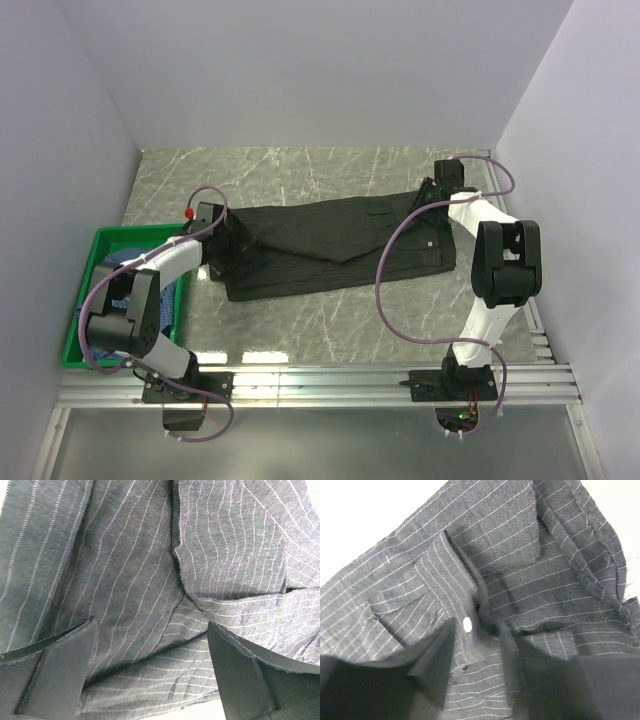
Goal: Fold and stack the long sleeve shirts
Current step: Fold the shirt
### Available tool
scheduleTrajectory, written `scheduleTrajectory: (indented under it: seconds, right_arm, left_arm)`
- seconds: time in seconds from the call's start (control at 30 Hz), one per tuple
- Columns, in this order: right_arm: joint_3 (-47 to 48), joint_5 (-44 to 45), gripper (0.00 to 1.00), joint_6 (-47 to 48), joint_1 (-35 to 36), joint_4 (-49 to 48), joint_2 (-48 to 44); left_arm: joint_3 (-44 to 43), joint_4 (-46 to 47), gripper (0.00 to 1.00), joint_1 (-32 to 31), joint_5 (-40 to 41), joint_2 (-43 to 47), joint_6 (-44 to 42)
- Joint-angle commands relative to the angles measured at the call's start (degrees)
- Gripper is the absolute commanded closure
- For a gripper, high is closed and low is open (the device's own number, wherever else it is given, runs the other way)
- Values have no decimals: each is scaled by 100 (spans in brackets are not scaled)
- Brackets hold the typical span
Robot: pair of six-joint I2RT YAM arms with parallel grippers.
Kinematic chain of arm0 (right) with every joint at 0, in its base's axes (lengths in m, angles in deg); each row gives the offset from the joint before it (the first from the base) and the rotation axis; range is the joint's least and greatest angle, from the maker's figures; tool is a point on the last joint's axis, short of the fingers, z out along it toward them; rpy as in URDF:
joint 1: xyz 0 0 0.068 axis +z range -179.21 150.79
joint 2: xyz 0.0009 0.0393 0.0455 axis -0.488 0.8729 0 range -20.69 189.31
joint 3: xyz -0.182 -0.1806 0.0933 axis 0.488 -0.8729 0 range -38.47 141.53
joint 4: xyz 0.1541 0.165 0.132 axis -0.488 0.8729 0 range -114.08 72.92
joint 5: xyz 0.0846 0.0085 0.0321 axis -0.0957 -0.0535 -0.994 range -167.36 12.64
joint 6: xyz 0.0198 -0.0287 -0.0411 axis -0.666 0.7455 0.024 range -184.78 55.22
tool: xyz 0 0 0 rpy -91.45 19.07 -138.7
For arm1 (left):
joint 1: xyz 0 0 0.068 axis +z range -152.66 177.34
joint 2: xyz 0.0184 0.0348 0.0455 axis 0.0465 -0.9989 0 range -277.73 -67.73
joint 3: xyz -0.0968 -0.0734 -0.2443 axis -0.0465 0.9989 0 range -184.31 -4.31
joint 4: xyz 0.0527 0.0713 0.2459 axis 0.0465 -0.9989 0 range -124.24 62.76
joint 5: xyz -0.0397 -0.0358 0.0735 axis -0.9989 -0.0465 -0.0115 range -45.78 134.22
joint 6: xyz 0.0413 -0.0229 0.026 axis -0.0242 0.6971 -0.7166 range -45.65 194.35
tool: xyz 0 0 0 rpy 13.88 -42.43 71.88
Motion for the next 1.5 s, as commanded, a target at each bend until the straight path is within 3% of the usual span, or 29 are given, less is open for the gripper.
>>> scheduleTrajectory:
  seconds: [0.0, 0.23, 0.37, 0.47, 0.5, 0.57, 0.6, 0.67, 0.87, 0.97, 1.0, 1.27, 1.33, 1.47]
  right_arm:
    - [103, 90, 48, -85, -42, -76, -408]
    - [-415, -1226, 44, -541, -25, -717, -936]
    - [-442, -1860, 44, -735, -25, -1050, -655]
    - [-530, -2458, 46, -972, -25, -1436, -418]
    - [-599, -2755, 48, -1095, -16, -1621, -382]
    - [-889, -3344, 51, -1421, 219, -2226, -408]
    - [-899, -3356, 50, -1421, 360, -2186, -434]
    - [-846, -3321, 50, -1386, 885, -2150, -522]
    - [-1250, -3330, 50, -2633, 1890, -3843, -471]
    - [-1049, -3277, 50, -2889, 2417, -4136, -67]
    - [-996, -3242, 51, -2924, 2627, -4171, 13]
    - [-1268, -2995, 51, -3258, 3042, -5232, 760]
    - [-1390, -2996, 52, -3302, 3034, -5401, 961]
    - [-1575, -2934, 53, -3171, 3016, -5428, 1138]
  left_arm:
    - [-473, -571, 1, -24, 232, 358, -144]
    - [-1483, -1038, 4, -795, 821, 939, -127]
    - [-1747, -408, 8, -1289, 515, 589, 136]
    - [-1827, 77, 16, -1658, 303, 27, 268]
    - [-1836, 409, 24, -1729, 155, -131, 277]
    - [-1836, 639, 30, -1730, 66, -526, 357]
    - [-1836, 763, 38, -1738, 118, -624, 339]
    - [-1784, 816, 44, -1738, 232, -765, 234]
    - [-1318, 1159, 50, -1554, 365, -880, 93]
    - [-1107, 1423, 62, -1484, 391, -1020, 58]
    - [-1054, 1449, 70, -1449, 400, -1056, 49]
    - [-491, 1775, 78, -1176, 303, -1442, 155]
    - [-439, 1792, 86, -1150, 303, -1504, 198]
    - [-184, 1854, 87, -1053, 303, -1495, 304]
